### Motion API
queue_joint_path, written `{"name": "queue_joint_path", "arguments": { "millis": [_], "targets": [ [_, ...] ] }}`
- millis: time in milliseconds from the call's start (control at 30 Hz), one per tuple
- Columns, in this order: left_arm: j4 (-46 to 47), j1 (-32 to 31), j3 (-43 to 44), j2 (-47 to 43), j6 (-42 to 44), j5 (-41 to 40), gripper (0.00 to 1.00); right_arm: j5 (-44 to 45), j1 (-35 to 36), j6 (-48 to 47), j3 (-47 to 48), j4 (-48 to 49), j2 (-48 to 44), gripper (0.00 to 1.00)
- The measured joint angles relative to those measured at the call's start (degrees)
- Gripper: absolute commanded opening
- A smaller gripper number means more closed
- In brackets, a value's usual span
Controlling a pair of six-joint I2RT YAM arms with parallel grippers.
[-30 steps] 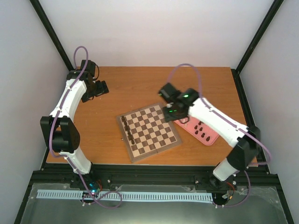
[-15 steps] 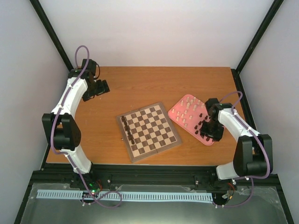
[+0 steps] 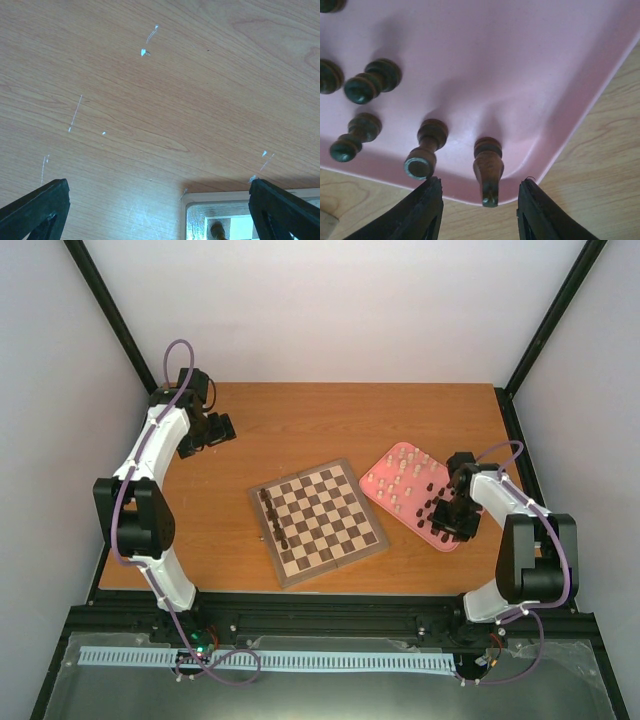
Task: Set up the chess pieces on the board
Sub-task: Pick up the chess piece from the storage box.
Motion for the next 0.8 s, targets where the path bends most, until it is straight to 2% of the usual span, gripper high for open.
{"name": "queue_joint_path", "arguments": {
  "millis": [200, 433, 533, 700, 800],
  "targets": [
    [0.0, 0.0, 0.04, 0.0, 0.0, 0.0, 1.0, -0.26, -1.51, -0.83, -1.77, 1.22, 0.11, 0.41],
    [-0.02, 0.0, 0.07, 0.0, 0.0, 0.0, 1.0, -0.96, -1.79, -1.53, -2.03, 2.8, 1.38, 0.33],
    [-0.02, 0.0, 0.04, 0.0, 0.0, -0.04, 1.0, -0.98, -2.03, -1.97, -2.03, 3.37, 2.23, 0.26],
    [-0.04, 0.0, 0.04, 0.0, 0.0, -0.31, 1.0, -0.87, -2.8, -2.45, -2.03, 4.09, 3.43, 0.08],
    [-0.04, 0.0, 0.04, 0.0, 0.0, -0.5, 1.0, -0.81, -2.91, -2.6, -1.99, 4.0, 3.43, 0.04]
  ]
}}
